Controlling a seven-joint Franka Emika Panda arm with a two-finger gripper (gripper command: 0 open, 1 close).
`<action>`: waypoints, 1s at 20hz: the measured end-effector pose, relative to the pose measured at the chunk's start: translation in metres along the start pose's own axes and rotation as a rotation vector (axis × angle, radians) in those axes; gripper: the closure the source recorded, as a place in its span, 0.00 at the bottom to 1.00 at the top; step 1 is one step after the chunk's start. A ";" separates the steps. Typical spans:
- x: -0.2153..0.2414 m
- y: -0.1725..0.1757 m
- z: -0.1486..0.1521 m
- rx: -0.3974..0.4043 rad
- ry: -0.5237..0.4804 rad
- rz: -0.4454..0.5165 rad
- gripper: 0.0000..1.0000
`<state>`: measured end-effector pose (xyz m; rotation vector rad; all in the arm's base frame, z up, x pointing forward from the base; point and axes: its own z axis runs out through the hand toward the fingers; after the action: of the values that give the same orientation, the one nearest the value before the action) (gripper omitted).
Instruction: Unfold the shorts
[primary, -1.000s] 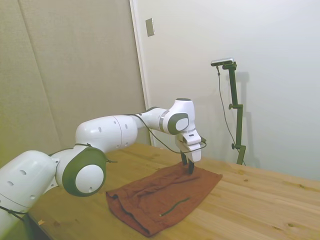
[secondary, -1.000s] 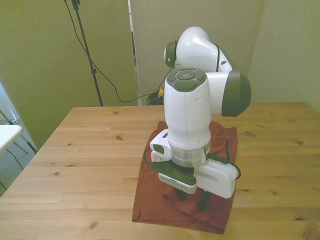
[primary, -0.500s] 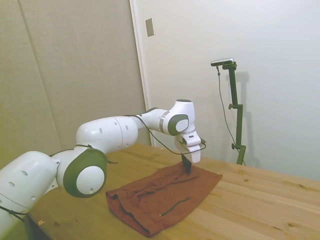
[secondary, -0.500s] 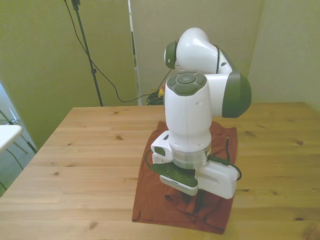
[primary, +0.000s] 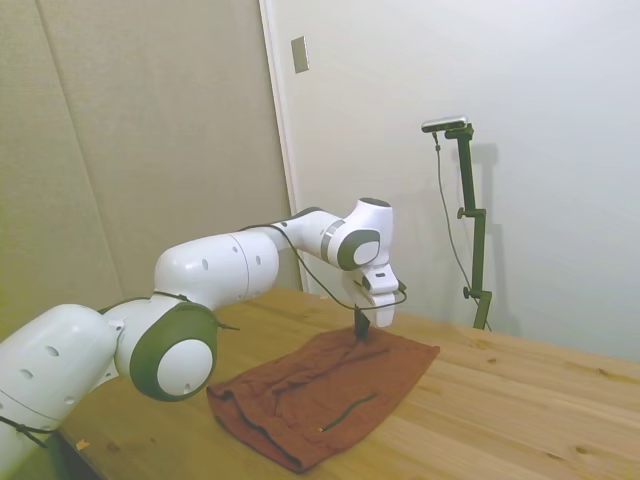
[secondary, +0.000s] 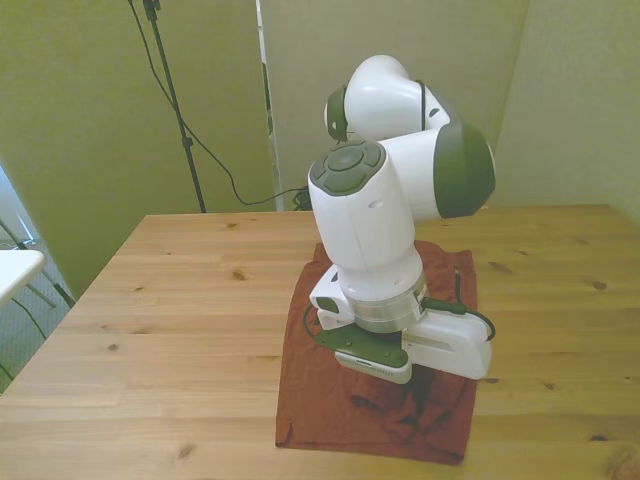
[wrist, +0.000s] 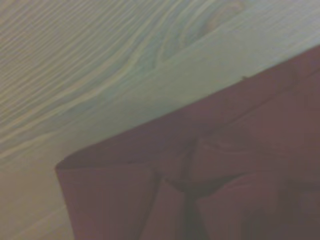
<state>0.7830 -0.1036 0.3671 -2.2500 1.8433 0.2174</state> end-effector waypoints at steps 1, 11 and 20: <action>-0.002 0.000 -0.002 0.003 -0.014 -0.002 1.00; -0.061 -0.015 -0.003 0.023 -0.203 -0.080 1.00; -0.098 -0.032 0.004 0.082 -0.247 -0.105 1.00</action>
<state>0.7944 -0.0041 0.3903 -2.1482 1.5763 0.3758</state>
